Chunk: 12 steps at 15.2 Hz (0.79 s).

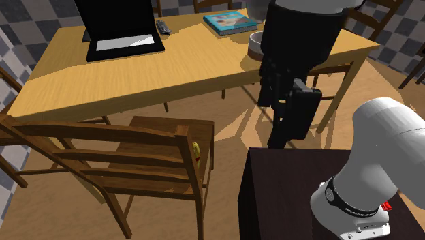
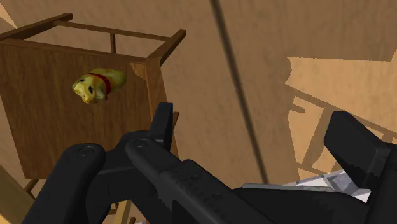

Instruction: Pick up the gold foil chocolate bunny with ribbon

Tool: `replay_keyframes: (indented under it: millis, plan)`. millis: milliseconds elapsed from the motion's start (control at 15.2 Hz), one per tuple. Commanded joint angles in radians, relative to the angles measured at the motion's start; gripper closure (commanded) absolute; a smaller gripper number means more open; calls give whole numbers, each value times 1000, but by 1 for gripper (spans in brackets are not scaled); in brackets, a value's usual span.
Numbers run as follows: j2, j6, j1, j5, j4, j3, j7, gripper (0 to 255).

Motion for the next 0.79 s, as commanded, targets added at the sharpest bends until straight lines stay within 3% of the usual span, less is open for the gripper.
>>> replay_keyframes:
  millis: [0,726]
  plan:
    - [0,0,0,0,0,0,0,0]
    - [121,411,-66,-158,-253,1,-55,0]
